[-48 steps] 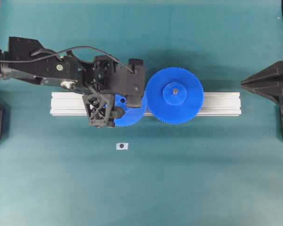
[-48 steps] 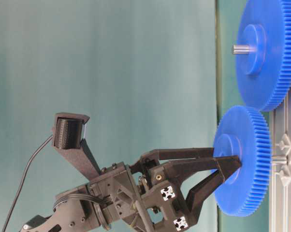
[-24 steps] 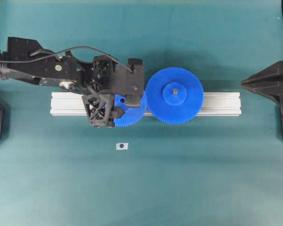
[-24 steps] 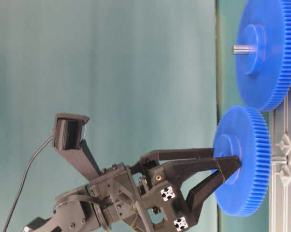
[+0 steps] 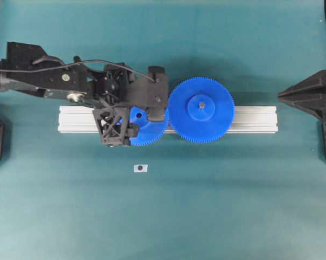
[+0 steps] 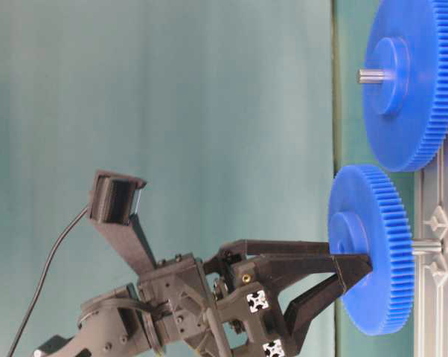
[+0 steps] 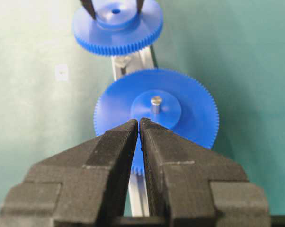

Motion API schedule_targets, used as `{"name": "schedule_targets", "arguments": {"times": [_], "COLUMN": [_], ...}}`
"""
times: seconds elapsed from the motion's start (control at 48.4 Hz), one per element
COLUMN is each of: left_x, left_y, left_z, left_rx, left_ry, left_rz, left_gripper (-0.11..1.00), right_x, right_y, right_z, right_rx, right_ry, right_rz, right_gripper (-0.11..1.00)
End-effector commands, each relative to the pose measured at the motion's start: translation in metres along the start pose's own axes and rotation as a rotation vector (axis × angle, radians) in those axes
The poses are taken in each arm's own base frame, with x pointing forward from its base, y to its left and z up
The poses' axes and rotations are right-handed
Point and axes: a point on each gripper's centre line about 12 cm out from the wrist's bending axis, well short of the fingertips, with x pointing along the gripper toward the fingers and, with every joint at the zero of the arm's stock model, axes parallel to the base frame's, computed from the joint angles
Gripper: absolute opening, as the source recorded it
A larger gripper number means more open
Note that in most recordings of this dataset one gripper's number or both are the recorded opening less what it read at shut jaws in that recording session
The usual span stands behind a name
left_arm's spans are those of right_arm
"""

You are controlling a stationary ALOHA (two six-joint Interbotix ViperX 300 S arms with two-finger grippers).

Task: Insert the small gear onto the shaft.
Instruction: 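Align the gear's bore over the shaft, meshing with the large gear, then push the gear down onto the shaft and open the left gripper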

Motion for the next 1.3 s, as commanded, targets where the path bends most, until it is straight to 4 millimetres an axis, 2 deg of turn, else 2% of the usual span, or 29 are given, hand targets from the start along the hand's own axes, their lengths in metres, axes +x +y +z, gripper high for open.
{"name": "schedule_targets", "arguments": {"times": [0.0, 0.145, 0.475, 0.785, 0.93, 1.136, 1.281], "left_x": [-0.009, -0.012, -0.023, -0.023, -0.037, -0.073, -0.089], "left_y": [0.003, 0.003, 0.007, 0.006, 0.006, 0.006, 0.003], "left_z": [0.011, 0.015, 0.038, 0.033, 0.034, 0.031, 0.026], "left_rx": [0.002, 0.000, 0.004, 0.001, -0.010, -0.015, -0.008], "left_ry": [-0.042, -0.053, -0.112, -0.091, -0.120, -0.194, -0.223], "left_rz": [0.009, 0.010, 0.020, 0.016, 0.020, 0.030, 0.031], "left_gripper": [0.79, 0.79, 0.79, 0.79, 0.79, 0.79, 0.79], "right_x": [0.000, 0.000, 0.000, -0.001, -0.002, -0.005, -0.007], "right_y": [0.000, 0.000, 0.000, 0.000, 0.000, 0.000, 0.000], "right_z": [0.005, 0.005, 0.004, 0.005, 0.005, 0.006, 0.003], "right_rx": [0.010, 0.008, 0.010, 0.010, 0.008, 0.008, 0.010], "right_ry": [-0.015, -0.014, -0.015, -0.020, -0.023, -0.035, -0.040], "right_rz": [0.000, -0.001, 0.000, 0.000, 0.000, 0.000, 0.001], "right_gripper": [0.23, 0.23, 0.23, 0.23, 0.23, 0.23, 0.23]}}
